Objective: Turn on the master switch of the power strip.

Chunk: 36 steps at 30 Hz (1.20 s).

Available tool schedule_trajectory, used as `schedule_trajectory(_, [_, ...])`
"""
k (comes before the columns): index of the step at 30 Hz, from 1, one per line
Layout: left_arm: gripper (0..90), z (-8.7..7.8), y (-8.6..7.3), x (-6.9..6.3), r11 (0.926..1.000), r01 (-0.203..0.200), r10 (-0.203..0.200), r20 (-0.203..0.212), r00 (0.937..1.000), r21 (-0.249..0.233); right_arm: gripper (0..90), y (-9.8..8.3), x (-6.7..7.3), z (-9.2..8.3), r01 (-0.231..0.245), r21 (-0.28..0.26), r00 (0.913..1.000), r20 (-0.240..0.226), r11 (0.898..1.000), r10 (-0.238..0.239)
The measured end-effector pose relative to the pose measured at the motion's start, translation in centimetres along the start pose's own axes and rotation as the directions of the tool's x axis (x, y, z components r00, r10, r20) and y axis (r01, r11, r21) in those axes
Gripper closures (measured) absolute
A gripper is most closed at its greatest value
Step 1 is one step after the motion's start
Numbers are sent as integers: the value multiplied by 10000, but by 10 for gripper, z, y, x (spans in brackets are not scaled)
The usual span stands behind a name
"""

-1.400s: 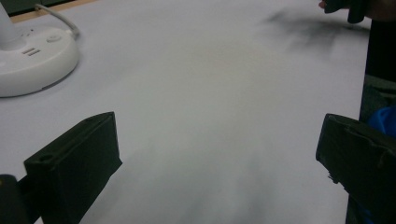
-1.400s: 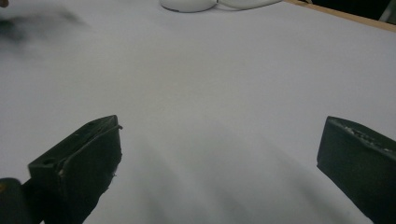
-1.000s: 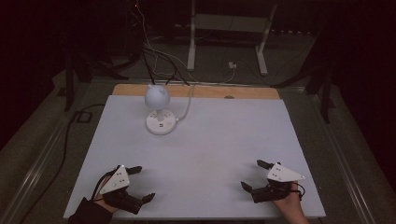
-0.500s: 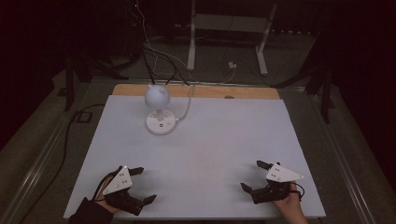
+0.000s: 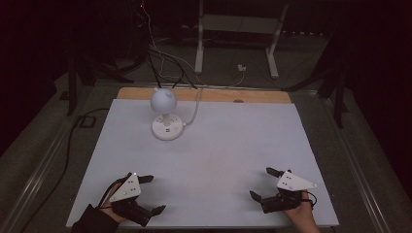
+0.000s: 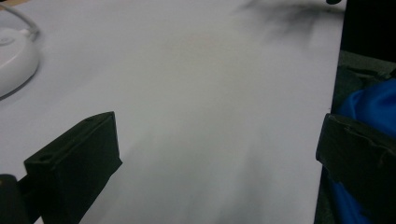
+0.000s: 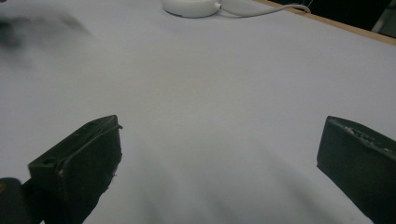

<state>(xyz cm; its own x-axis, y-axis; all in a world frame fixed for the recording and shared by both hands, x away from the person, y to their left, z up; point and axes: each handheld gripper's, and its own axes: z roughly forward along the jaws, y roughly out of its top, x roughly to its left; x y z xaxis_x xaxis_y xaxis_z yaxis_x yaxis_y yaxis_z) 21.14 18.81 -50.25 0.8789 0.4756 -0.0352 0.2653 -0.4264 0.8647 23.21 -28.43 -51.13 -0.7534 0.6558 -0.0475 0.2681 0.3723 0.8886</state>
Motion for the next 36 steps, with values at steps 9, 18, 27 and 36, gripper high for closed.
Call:
schedule_trajectory(9, [2,-2,19,0,9999,-157,158,452,9989,-24,0,2,1,-3,-32,-116,10000,19,9999,32])
schedule_trajectory(18, [1,-1,34,5,9997,-219,222,563,9982,-52,0,2,1,-4,-53,-168,10000,32,9998,54])
schedule_trajectory(27, [2,1,47,12,9996,-264,263,568,9980,19,0,2,0,-5,-95,-241,9999,37,9997,96])
schedule_trajectory(36, [2,2,59,23,9997,-247,245,413,9988,38,0,2,0,-5,-119,-247,9999,42,9996,121])
